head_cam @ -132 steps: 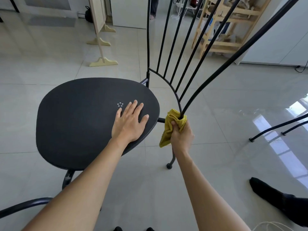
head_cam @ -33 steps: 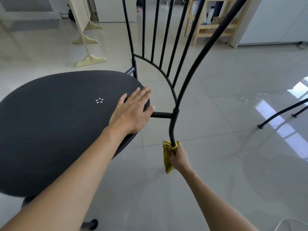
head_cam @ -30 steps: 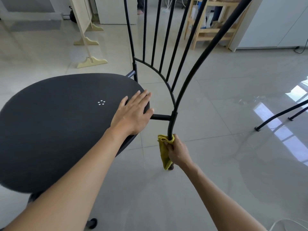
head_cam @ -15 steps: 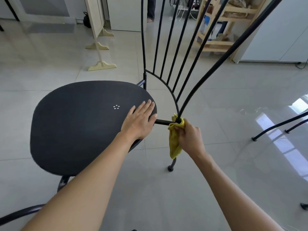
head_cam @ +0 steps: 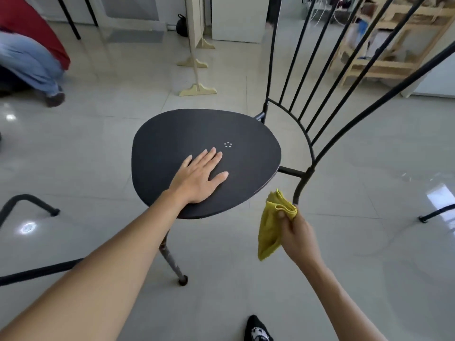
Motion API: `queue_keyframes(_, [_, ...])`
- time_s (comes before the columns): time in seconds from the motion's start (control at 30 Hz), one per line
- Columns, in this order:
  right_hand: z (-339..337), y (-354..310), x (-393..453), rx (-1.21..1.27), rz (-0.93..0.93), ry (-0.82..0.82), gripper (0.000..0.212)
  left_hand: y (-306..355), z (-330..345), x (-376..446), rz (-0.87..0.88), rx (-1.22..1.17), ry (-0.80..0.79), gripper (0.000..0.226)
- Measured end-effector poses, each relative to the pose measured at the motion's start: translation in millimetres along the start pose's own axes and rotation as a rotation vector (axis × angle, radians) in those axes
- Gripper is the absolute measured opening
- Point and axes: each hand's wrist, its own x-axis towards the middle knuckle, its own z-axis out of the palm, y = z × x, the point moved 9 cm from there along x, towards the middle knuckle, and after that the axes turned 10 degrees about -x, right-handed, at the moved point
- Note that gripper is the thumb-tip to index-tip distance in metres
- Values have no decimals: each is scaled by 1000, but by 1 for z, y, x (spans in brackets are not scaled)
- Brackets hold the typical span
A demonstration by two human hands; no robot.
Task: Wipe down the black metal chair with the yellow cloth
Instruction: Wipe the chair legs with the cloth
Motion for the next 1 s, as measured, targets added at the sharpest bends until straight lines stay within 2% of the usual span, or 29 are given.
queue_keyframes(0.1, [39, -27, -23, 45, -61, -97, 21, -31, -15, -15, -55, -12, 20, 64])
queue_keyframes(0.23, [96, -66, -53, 107, -122, -218, 18, -65, -26, -36, -117, -22, 30, 63])
queue_keyframes(0.4, [141, -110, -71, 200, -125, -290, 27, -87, -34, -51, -142, -25, 46, 62])
queue_keyframes(0.6, [166, -148, -72, 353, -54, -343, 35, -86, -33, -53, -121, -10, 61, 62])
queue_keyframes(0.87, [193, -159, -62, 602, 116, -377, 25, -85, -33, -48, -69, -6, 43, 59])
queue_keyframes(1.0, [199, -156, -63, 617, 101, -400, 26, -85, -33, -46, -39, -8, 48, 58])
